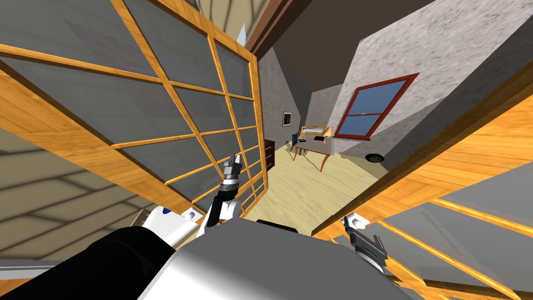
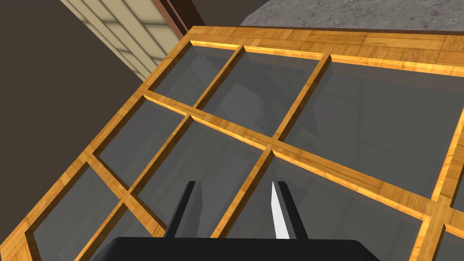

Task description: Pull the door open

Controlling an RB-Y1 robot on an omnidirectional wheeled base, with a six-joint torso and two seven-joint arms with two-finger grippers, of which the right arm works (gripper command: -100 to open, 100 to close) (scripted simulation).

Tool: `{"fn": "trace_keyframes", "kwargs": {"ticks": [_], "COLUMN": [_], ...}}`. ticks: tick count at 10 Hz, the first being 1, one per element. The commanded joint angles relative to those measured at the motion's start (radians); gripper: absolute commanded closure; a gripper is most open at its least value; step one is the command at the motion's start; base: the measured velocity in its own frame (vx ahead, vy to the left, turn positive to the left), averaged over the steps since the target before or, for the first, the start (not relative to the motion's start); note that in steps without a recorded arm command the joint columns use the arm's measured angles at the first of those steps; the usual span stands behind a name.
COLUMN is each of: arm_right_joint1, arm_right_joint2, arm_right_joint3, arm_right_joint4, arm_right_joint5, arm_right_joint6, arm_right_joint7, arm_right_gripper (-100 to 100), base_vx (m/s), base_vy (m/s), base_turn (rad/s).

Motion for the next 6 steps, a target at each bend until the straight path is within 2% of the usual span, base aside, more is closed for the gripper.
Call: {"fn": "trace_keyframes", "kwargs": {"ticks": [1, 2, 3, 6], "arm_right_joint1": [0.004, 0.003, 0.003, 0.003], "arm_right_joint2": [-0.016, -0.011, -0.011, -0.011], "arm_right_joint3": [0.0, -0.001, -0.001, -0.001], "arm_right_joint4": [0.012, 0.004, 0.004, 0.004], "arm_right_joint5": [0.002, 0.0, 0.0, 0.0], "arm_right_joint6": [-0.001, 0.001, 0.001, 0.001], "arm_right_joint7": [-0.028, -0.015, -0.015, -0.015], "arm_right_gripper": [-100, -100, 100, 100], "base_vx": [0.12, 0.057, -0.009, -0.014], "base_vy": [-0.021, -0.011, 0.001, 0.003], "base_turn": [-0.002, 0.002, 0.001, 0.004]}}
